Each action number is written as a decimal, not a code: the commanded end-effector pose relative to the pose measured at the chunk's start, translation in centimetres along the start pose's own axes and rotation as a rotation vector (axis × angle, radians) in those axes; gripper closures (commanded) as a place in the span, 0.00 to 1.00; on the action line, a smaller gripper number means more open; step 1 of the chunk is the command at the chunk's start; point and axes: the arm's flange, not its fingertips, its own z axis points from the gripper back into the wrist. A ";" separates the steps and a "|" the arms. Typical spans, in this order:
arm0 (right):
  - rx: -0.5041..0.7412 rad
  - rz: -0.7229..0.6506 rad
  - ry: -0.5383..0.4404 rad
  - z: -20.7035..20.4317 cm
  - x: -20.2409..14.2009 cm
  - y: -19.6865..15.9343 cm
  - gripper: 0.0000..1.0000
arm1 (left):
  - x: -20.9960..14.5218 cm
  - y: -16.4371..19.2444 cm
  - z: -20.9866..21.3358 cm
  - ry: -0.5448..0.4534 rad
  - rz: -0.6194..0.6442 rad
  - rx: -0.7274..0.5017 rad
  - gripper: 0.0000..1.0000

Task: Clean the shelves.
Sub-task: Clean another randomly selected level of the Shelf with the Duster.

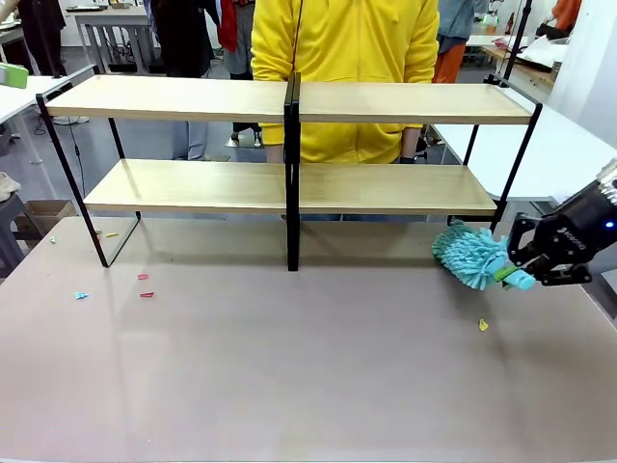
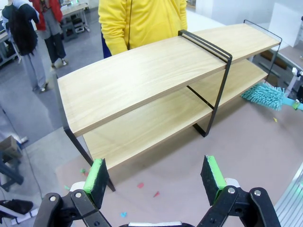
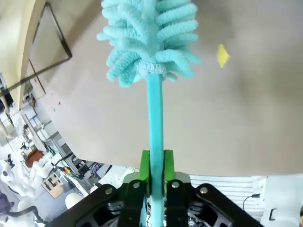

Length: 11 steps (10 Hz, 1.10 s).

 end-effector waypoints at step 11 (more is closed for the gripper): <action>-0.015 -0.196 0.114 -0.3 -12.2 -7.4 0.87 | 0.0 -0.1 0.0 0.001 0.001 0.004 0.00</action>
